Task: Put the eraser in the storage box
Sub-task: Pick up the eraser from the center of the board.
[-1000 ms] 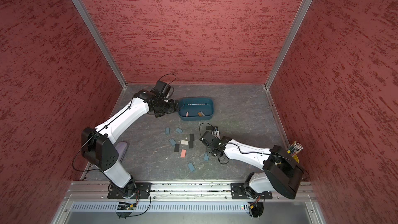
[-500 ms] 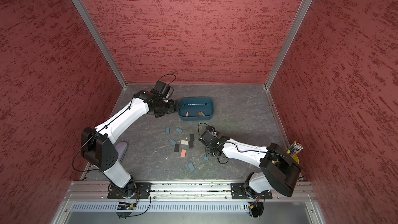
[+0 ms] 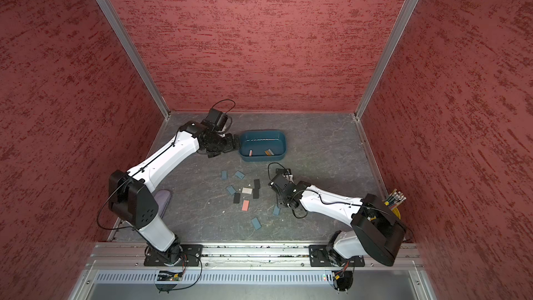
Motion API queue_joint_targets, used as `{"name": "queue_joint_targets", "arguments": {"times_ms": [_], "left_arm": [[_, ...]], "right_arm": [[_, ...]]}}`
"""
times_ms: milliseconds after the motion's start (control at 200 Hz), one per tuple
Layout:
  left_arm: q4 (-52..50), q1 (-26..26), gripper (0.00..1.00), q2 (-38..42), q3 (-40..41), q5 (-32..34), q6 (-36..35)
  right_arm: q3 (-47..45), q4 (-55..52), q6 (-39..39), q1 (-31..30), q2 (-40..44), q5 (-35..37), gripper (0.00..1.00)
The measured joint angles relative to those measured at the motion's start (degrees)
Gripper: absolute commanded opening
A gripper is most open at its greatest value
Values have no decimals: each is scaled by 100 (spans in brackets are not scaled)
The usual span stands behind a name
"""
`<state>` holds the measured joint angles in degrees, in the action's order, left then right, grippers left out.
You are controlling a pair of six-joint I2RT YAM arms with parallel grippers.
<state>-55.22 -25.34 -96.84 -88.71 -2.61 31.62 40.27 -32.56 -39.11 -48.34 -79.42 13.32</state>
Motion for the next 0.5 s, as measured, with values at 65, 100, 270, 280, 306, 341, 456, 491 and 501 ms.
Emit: {"name": "queue_joint_targets", "arguments": {"times_ms": [65,100,270,280,306,341,456,491,501], "left_arm": [[0,0,100,0,0,0,0],[0,2,100,0,0,-2,2],[0,2,100,0,2,-9,2],[0,2,100,0,2,-9,2],[0,2,100,0,2,-9,0],[2,2,100,0,4,-9,2],[7,2,100,9,28,-9,2],[7,2,100,9,33,-9,2],[7,2,100,9,33,-9,2]], "right_arm": [[-35,-7,-33,7,0,0,60],[-48,-11,-50,9,-2,0,60],[-72,2,-83,13,-103,0,58],[-72,2,-83,13,-114,0,58],[-72,2,-83,13,-140,0,57],[-72,4,-83,13,-170,0,56],[-72,13,-81,15,-212,-2,54],[-72,13,-81,15,-216,-2,53],[-72,11,-81,15,-219,-2,53]]}}
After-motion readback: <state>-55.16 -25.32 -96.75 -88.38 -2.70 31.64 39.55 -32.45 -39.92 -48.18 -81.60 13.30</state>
